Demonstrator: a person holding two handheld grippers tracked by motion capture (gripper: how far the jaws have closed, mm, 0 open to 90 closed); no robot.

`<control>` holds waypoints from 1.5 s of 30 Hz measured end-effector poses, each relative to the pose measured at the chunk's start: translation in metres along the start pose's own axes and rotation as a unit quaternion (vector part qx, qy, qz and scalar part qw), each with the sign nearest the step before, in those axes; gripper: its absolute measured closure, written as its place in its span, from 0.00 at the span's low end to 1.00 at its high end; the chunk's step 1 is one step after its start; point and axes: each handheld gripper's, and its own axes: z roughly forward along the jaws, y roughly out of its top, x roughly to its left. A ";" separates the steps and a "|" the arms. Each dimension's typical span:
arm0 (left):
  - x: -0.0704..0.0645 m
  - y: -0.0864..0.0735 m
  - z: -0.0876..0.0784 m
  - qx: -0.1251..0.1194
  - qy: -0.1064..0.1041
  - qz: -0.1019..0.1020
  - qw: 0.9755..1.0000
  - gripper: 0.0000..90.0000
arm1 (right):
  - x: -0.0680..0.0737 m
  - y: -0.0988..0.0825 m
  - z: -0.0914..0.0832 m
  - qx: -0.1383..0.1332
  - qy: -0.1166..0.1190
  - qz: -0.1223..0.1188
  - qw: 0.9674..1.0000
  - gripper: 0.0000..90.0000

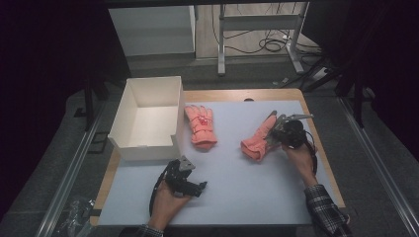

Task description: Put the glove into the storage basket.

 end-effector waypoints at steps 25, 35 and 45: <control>0.000 0.000 0.000 0.000 0.001 0.001 1.000 0.01 | 0.042 0.002 -0.061 -0.014 0.169 -0.050 0.984 0.97; 0.000 0.000 0.000 -0.001 0.001 0.000 1.000 0.01 | 0.080 -0.005 -0.052 0.024 0.232 -0.099 0.967 0.97; 0.000 0.000 0.000 0.000 0.000 0.000 1.000 0.01 | 0.100 -0.017 -0.018 0.073 0.231 -0.141 0.960 0.95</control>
